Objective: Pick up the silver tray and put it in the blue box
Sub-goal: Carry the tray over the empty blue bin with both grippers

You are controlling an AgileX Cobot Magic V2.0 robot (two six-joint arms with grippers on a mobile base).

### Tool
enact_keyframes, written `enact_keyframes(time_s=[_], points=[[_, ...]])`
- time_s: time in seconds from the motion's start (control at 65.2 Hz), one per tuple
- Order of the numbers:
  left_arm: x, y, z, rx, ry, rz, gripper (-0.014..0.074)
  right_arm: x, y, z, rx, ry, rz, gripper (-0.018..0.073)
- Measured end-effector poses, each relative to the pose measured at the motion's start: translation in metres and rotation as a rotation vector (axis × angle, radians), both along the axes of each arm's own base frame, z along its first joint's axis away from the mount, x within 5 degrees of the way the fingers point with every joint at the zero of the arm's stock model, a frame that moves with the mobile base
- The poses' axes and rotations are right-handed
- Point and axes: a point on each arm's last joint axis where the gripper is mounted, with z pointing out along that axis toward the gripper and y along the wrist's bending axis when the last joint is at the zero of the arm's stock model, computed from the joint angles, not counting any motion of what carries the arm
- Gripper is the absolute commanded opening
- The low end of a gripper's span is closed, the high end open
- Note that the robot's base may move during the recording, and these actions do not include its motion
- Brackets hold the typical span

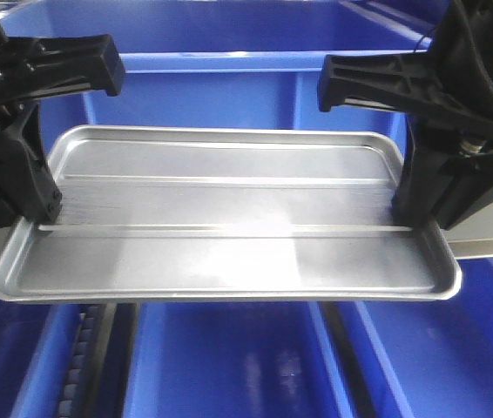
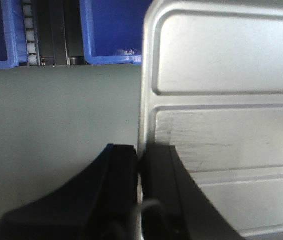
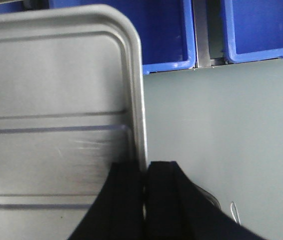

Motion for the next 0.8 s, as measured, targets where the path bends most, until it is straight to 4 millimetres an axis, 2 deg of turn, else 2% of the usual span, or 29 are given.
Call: enact_keyframes(time_s=[0.798], points=[[0.0,0.0,0.0,0.0,0.0,0.0,-0.0013,0.0,0.0,0.0,0.0,0.0,0.0,0.005]])
